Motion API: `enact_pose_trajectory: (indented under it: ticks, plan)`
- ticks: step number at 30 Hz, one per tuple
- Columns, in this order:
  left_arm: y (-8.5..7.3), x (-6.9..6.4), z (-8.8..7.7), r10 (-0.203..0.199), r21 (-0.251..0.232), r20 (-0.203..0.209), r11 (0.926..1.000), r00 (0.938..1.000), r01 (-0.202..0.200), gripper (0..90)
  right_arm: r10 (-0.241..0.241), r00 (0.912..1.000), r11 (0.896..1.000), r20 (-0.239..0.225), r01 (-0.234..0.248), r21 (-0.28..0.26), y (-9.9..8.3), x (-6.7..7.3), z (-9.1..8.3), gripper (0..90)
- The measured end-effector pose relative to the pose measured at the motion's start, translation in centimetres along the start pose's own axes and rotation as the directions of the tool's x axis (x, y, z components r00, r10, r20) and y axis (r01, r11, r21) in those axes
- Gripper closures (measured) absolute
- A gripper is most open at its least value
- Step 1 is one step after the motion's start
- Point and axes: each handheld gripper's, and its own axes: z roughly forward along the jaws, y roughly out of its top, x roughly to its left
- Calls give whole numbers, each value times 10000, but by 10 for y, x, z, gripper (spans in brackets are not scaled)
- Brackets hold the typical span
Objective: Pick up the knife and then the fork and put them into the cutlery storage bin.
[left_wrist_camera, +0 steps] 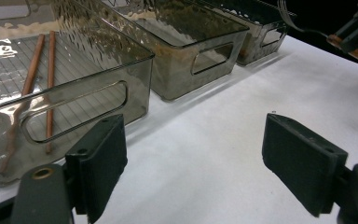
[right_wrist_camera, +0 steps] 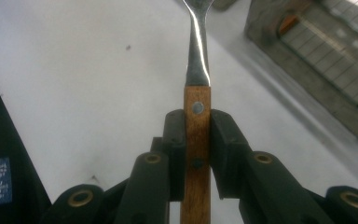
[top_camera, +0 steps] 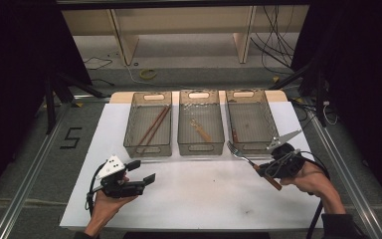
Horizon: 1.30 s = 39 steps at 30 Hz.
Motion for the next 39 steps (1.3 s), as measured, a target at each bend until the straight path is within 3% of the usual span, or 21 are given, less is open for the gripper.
enact_pose_trajectory:
  ticks: [9,14,39]
  plan:
    - [0,1,0,10,-2,-5,10000,10000,-10,213,842,9963,9928,175,-823,-875,13,-22,-9,780]
    - [0,1,0,18,-15,-16,10000,10000,-18,213,1062,9941,9877,221,-1029,-1176,21,-30,-10,780]
    - [0,1,-1,35,-13,-8,10000,10000,-35,213,1444,9892,9791,245,-1393,-1480,39,-38,-8,781]
